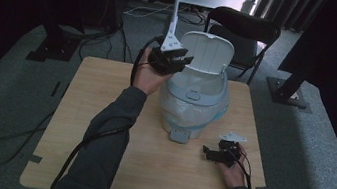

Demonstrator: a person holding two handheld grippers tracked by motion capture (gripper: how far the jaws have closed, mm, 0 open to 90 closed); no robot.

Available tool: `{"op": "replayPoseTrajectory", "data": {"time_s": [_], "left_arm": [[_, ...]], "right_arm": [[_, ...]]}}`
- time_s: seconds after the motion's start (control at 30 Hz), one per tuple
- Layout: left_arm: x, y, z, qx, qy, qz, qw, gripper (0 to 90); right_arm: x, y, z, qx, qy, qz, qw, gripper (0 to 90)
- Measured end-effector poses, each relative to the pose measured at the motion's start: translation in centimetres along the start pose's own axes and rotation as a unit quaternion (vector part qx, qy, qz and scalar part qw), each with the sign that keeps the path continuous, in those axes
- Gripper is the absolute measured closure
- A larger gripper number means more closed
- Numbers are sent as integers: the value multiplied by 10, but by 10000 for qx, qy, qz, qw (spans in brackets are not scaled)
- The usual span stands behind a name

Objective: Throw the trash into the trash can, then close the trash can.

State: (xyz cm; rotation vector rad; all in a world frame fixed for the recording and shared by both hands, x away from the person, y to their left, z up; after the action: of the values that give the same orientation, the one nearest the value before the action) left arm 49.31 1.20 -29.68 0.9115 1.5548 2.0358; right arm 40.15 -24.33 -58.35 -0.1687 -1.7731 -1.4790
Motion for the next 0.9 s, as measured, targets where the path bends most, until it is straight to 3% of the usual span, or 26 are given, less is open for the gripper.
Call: {"op": "replayPoseTrajectory", "data": {"time_s": [0.3,0.9], "left_arm": [[6,0,26,327,239,-83,9991,613],[-8,14,42,476,298,-216,9982,490]], "right_arm": [[0,0,0,1,0,0,10000,115],[0,0,0,0,3,-1,10000,115]]}}
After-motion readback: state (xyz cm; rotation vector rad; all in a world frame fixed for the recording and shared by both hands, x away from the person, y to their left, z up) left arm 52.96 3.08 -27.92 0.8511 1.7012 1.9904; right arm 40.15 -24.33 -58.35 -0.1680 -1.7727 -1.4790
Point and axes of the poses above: each handheld gripper's, and its own axes: x roughly backward along the jaws, y roughly out of its top, z roughly to its left, the point moved 5 cm from there along -x, roughly forward along the jaws, and after that the axes turned 4 degrees about -z, right-handed, at the moved point
